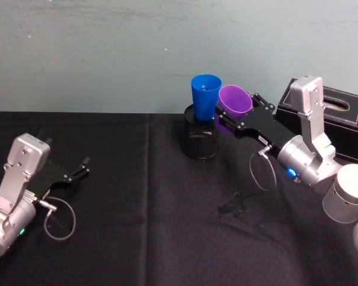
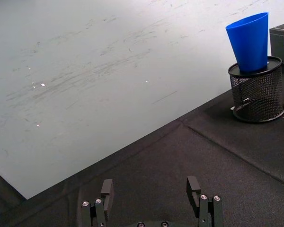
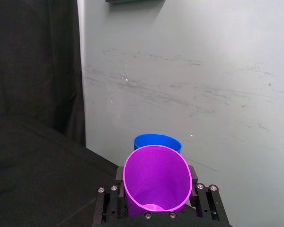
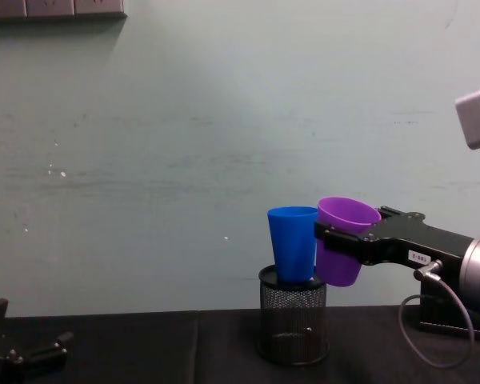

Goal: Pick up one cup with a gripper and tap it against the other cup.

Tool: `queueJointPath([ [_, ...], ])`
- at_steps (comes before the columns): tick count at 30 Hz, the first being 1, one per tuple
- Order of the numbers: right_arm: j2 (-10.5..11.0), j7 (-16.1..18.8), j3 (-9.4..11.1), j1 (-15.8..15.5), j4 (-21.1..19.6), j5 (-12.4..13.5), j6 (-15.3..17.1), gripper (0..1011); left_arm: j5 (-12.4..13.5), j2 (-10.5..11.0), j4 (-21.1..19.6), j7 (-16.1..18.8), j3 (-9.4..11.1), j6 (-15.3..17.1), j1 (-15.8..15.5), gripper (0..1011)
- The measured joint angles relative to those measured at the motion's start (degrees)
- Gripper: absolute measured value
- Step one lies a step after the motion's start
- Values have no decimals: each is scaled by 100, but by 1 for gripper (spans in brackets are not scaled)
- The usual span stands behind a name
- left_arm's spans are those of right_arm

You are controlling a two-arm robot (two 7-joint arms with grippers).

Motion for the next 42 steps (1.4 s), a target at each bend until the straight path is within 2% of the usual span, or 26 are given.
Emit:
queueJointPath([
  [42, -303, 96, -146, 617, 891, -245, -289, 739, 0, 0, 0, 0, 0, 0, 0, 1011],
])
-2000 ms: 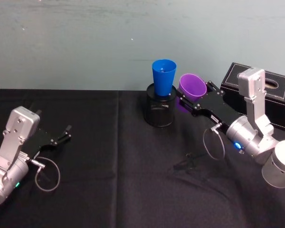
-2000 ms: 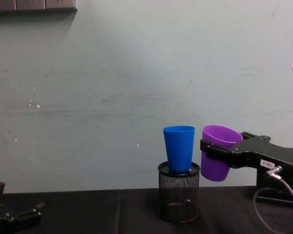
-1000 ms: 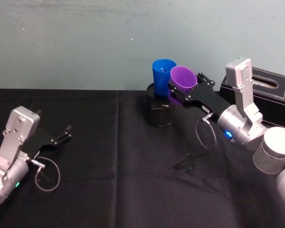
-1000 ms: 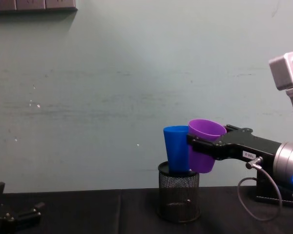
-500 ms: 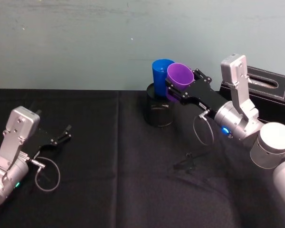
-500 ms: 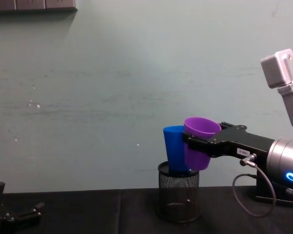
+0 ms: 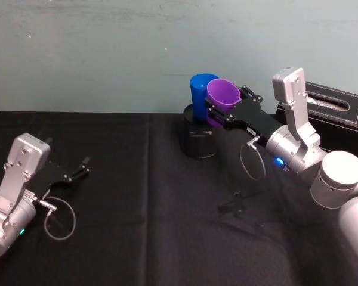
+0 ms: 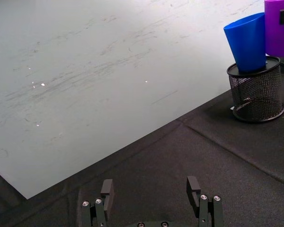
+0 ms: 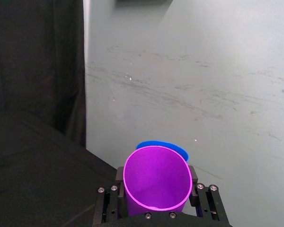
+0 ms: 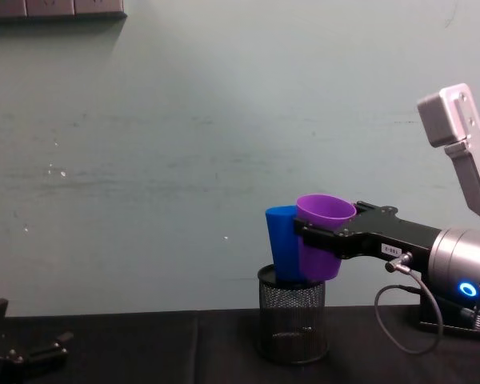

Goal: Pick up one cup with a gripper and tap it against the other cup.

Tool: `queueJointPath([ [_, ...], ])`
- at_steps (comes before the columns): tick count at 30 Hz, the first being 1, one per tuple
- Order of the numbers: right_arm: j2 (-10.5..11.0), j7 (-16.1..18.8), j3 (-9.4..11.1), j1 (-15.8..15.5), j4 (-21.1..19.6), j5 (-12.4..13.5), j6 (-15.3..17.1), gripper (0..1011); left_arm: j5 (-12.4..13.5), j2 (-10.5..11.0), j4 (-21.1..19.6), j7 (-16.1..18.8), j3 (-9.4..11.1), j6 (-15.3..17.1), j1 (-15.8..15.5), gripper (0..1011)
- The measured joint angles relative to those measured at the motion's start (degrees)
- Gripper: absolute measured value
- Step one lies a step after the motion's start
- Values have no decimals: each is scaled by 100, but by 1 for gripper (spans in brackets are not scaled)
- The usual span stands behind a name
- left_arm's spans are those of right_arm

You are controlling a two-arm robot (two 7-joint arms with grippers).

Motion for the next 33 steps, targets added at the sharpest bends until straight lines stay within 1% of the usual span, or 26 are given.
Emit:
queueJointPath([
  [8, -37, 13, 7, 50, 80, -15, -29, 739, 0, 0, 0, 0, 0, 0, 0, 1011],
  [18, -33, 38, 18, 45, 50, -22, -20, 739, 0, 0, 0, 0, 0, 0, 0, 1011],
  [24, 19, 43, 51, -50, -89, 10, 36, 739, 0, 0, 0, 0, 0, 0, 0, 1011],
  [33, 145, 93, 91, -296, -501, 134, 225, 739, 0, 0, 0, 0, 0, 0, 0, 1011],
])
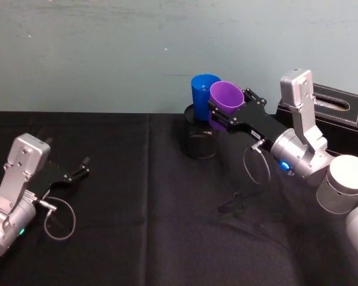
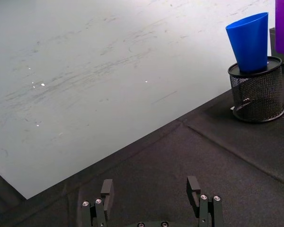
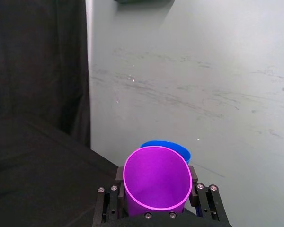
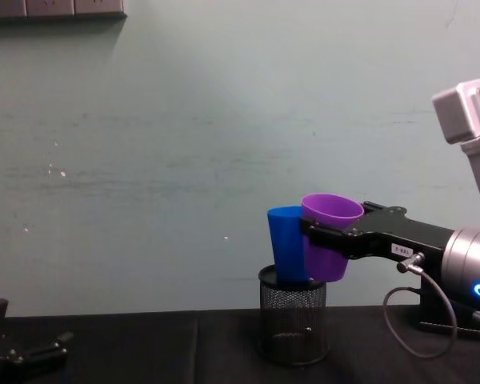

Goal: Pick up one cup with a gripper and tap it against the other cup.

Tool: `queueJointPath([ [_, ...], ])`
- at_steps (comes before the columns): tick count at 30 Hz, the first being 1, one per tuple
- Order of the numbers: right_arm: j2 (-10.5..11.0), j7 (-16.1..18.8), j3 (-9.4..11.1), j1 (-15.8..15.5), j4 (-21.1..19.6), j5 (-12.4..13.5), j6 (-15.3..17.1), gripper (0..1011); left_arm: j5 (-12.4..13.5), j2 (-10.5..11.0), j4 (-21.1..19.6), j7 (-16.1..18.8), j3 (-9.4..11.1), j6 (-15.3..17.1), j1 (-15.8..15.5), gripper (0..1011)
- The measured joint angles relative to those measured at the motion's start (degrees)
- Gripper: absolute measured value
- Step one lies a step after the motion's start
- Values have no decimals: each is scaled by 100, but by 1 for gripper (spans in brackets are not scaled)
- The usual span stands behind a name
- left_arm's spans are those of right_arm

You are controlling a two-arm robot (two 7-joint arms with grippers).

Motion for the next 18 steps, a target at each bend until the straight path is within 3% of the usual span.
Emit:
queueJointPath([
  [18, 272, 34, -16, -553, -840, 315, 408, 739, 0, 0, 0, 0, 0, 0, 0, 1011],
])
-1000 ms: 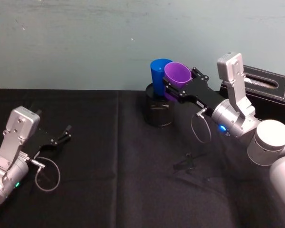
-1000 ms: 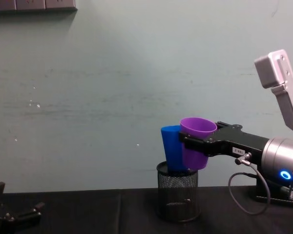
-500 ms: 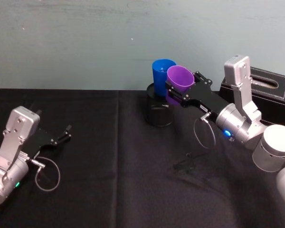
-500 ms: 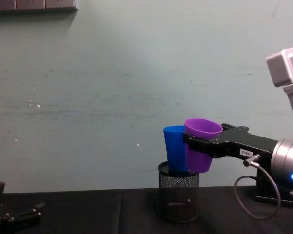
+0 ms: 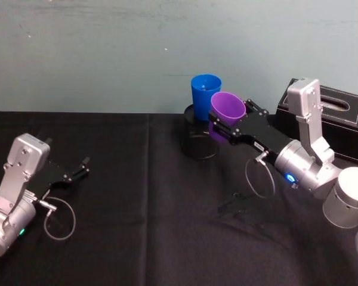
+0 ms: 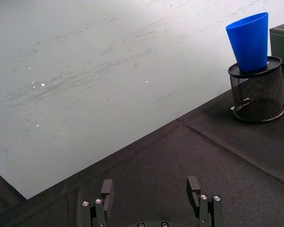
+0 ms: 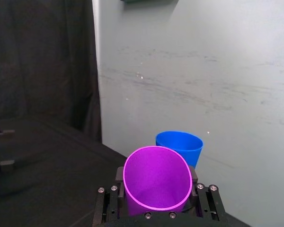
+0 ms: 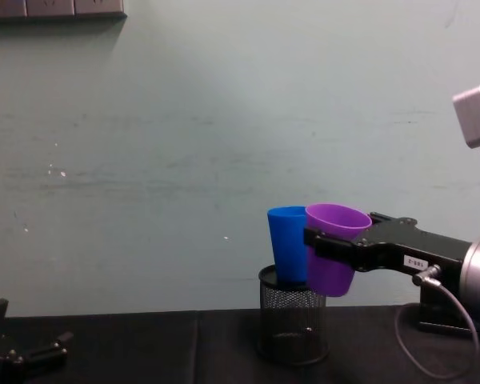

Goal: Pick up one cup with a gripper and tap it against the other cup.

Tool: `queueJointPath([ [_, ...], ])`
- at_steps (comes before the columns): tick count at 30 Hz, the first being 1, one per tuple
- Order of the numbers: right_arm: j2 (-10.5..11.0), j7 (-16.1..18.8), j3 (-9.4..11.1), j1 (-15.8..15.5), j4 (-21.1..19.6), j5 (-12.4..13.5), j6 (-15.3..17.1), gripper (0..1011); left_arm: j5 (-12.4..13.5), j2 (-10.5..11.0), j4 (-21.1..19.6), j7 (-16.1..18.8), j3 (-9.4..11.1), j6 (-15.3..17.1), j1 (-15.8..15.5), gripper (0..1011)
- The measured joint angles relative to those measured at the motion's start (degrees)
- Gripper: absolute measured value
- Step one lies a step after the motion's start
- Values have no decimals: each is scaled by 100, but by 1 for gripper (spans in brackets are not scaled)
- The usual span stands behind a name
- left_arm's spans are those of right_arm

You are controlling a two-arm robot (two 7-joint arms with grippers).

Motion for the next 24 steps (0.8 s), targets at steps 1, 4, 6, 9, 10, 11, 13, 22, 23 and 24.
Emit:
queueJointPath([
  [1, 17, 0, 3, -34, -53, 20, 26, 739, 0, 0, 0, 0, 0, 0, 0, 1011],
  [4, 84, 2, 10, -170, -248, 98, 113, 739, 0, 0, 0, 0, 0, 0, 0, 1011],
  [6, 151, 4, 20, -286, -411, 154, 151, 739, 0, 0, 0, 0, 0, 0, 0, 1011],
  [9, 223, 0, 34, -408, -591, 209, 174, 739, 0, 0, 0, 0, 0, 0, 0, 1011],
  [10, 237, 0, 35, -434, -624, 222, 179, 739, 0, 0, 0, 0, 0, 0, 0, 1011],
  [11, 253, 0, 36, -456, -657, 233, 184, 739, 0, 0, 0, 0, 0, 0, 0, 1011],
  [13, 302, -17, 44, -519, -756, 269, 206, 739, 0, 0, 0, 0, 0, 0, 0, 1011],
  [22, 467, -73, 71, -756, -1064, 369, 304, 739, 0, 0, 0, 0, 0, 0, 0, 1011],
  [23, 502, -75, 73, -807, -1126, 387, 327, 739, 0, 0, 0, 0, 0, 0, 0, 1012],
  [24, 519, -75, 75, -831, -1153, 399, 340, 739, 0, 0, 0, 0, 0, 0, 0, 1011],
])
